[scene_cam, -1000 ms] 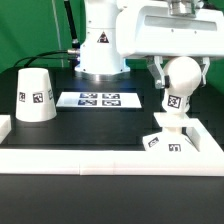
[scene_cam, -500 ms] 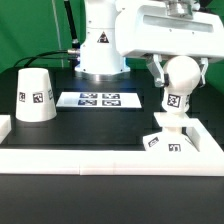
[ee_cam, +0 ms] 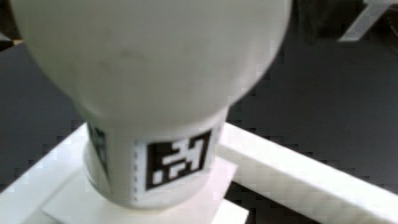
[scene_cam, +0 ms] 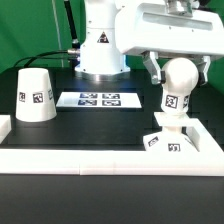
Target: Assemble lamp
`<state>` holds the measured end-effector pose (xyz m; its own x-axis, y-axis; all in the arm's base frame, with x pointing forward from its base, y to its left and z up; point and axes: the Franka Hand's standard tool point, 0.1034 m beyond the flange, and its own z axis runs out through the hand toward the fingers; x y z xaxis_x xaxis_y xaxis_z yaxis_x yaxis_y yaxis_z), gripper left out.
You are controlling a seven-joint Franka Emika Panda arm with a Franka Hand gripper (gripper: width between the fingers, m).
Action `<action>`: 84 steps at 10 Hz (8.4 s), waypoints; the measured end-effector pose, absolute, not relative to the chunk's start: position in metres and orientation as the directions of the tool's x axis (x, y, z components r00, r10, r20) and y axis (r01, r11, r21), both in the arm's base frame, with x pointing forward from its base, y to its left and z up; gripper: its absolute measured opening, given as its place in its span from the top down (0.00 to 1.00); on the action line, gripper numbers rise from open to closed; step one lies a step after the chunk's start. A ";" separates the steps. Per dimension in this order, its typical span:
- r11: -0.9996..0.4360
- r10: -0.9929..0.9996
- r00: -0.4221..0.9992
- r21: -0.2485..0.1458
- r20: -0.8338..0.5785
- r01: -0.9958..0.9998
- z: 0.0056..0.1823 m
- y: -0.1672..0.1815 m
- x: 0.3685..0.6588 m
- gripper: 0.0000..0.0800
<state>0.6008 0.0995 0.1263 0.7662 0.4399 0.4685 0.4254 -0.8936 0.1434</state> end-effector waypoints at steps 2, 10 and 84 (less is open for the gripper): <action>-0.894 0.440 0.770 0.140 0.462 0.426 0.136 0.099 0.601 0.13; -0.897 0.436 0.788 0.134 0.435 0.422 0.142 0.088 0.601 0.13; -0.357 0.934 0.358 0.044 -0.010 0.933 0.117 0.103 0.589 0.28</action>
Offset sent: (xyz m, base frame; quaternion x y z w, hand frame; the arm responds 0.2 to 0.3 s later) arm -0.0063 -0.0112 0.0140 0.0056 -0.0307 -0.0021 0.9995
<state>0.5895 0.1031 0.1167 0.3581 0.9336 -0.0105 0.9329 -0.3574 0.0444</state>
